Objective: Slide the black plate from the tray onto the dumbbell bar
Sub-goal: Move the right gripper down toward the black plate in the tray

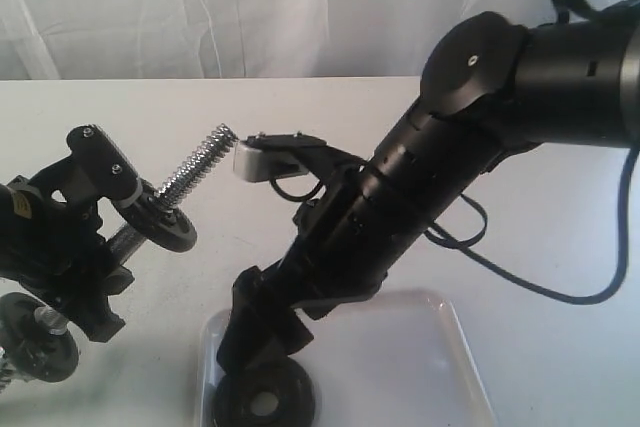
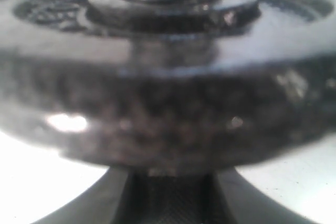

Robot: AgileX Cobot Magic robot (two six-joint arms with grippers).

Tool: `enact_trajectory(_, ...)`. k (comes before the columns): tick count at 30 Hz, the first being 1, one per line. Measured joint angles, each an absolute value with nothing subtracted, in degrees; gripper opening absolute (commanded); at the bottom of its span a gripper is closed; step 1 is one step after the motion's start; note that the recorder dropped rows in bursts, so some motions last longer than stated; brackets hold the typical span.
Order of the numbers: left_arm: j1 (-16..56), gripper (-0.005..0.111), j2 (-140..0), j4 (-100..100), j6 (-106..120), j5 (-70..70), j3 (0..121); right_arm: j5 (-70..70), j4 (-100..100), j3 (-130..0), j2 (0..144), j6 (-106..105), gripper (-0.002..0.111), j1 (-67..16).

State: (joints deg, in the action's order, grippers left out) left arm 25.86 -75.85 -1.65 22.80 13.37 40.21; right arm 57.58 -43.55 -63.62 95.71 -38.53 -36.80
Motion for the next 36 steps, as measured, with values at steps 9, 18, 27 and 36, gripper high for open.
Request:
enact_trajectory(9, 25.9, 0.0, -75.9, -1.6, 22.9, 13.4, 40.2, 53.8, -43.8, -64.4, 98.6, -27.4, 0.099, -39.3)
enact_trajectory(18, 25.5, 0.0, -75.4, -2.7, 22.9, 13.5, 40.2, 29.0, -61.0, -64.6, 98.7, -24.2, 0.099, -39.4)
enact_trajectory(27, 25.4, 0.0, -71.8, -3.6, 22.9, 14.0, 40.2, 31.0, -61.9, -64.9, 98.7, -48.1, 0.099, -39.4)
enact_trajectory(36, 25.4, 0.0, -71.4, -3.6, 23.6, 15.7, 40.2, 35.9, -38.9, -65.1, 98.9, -36.2, 0.099, -39.5)
